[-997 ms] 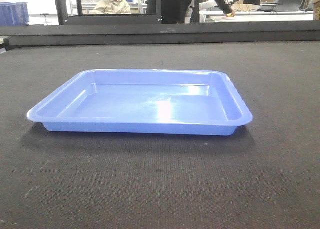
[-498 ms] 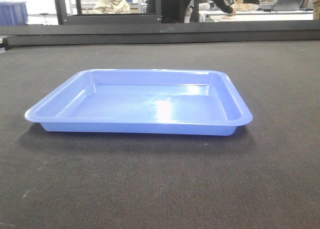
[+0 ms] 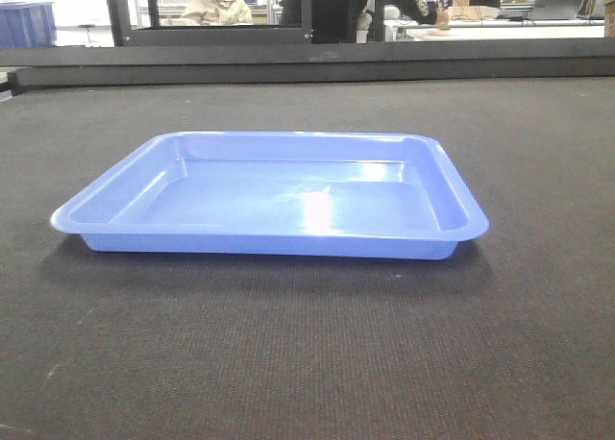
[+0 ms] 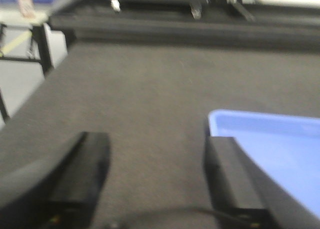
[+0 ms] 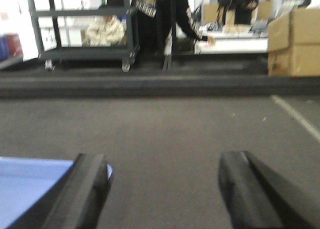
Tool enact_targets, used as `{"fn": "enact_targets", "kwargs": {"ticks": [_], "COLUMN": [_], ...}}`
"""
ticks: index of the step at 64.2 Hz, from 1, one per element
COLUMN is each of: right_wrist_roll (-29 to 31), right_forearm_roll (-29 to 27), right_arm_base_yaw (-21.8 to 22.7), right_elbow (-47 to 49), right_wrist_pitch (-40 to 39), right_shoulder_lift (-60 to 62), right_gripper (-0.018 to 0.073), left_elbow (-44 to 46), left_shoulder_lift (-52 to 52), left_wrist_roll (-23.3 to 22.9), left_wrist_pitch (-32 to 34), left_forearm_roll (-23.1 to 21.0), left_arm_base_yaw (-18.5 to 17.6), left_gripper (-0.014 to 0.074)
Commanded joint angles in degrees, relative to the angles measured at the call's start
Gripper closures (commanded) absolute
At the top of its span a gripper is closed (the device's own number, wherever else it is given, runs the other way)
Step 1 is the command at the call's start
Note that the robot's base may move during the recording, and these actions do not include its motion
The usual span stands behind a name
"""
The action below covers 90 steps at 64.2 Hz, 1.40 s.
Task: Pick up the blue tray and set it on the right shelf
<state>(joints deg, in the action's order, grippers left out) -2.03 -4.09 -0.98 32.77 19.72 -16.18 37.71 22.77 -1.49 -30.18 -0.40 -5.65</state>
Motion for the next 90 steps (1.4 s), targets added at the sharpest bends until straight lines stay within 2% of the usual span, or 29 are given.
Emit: {"fn": "enact_targets", "kwargs": {"ticks": [1, 6, 13, 22, 26, 29, 33, 39, 55, 70, 90], "right_wrist_roll": [0.46, 0.46, 0.46, 0.46, 0.39, -0.37, -3.09, -8.08, -18.67, -19.61, -19.96], "right_forearm_roll": [-0.59, -1.20, -1.32, -1.32, -1.32, -1.32, -1.24, -1.08, 5.52, 5.67, 4.09], "right_arm_base_yaw": [-2.79, -6.52, -12.47, -18.87, -20.13, -20.27, -19.97, -19.46, -19.51, -19.64, -19.64], "right_elbow": [4.10, 7.77, 14.33, 23.65, 28.11, 31.23, 35.70, 41.94, 56.18, 59.10, 59.15], "right_wrist_pitch": [-4.42, -2.64, 2.15, 10.11, 13.79, 16.58, 20.70, 26.00, 36.35, 35.12, 33.12], "right_shoulder_lift": [-5.41, -10.46, -19.22, -32.79, -38.70, -43.21, -49.29, -57.21, -76.43, -84.95, -90.56], "right_gripper": [-0.0064, -0.0065, -0.0065, -0.0065, -0.0065, -0.0065, -0.0065, -0.0065, -0.0065, -0.0065, -0.0065], "left_elbow": [3.90, 7.48, 12.63, 19.13, 22.89, 25.73, 29.95, 35.67, 46.35, 48.59, 48.59], "left_shoulder_lift": [4.07, 8.68, 16.17, 26.45, 31.17, 35.62, 41.20, 48.79, 66.08, 76.46, 83.35], "left_wrist_roll": [2.15, 6.28, 6.40, 6.30, 5.94, 3.98, -0.11, -2.17, -3.94, -5.51, -5.73], "left_wrist_pitch": [4.08, 0.82, -2.71, -5.34, -8.23, -10.81, -14.33, -18.11, -20.12, -20.60, -20.26], "left_forearm_roll": [-1.90, -4.13, -4.94, -4.94, -5.03, -4.18, -2.50, -1.61, -1.61, -1.35, -2.18], "left_arm_base_yaw": [-3.97, -8.26, -14.00, -17.94, -17.94, -17.57, -16.66, -15.31, -14.86, -14.86, -14.48], "left_gripper": [0.0169, 0.0172, 0.0173, 0.0174, 0.0174, 0.0174, 0.0174, 0.0174, 0.0177, 0.0177, 0.0176]}}
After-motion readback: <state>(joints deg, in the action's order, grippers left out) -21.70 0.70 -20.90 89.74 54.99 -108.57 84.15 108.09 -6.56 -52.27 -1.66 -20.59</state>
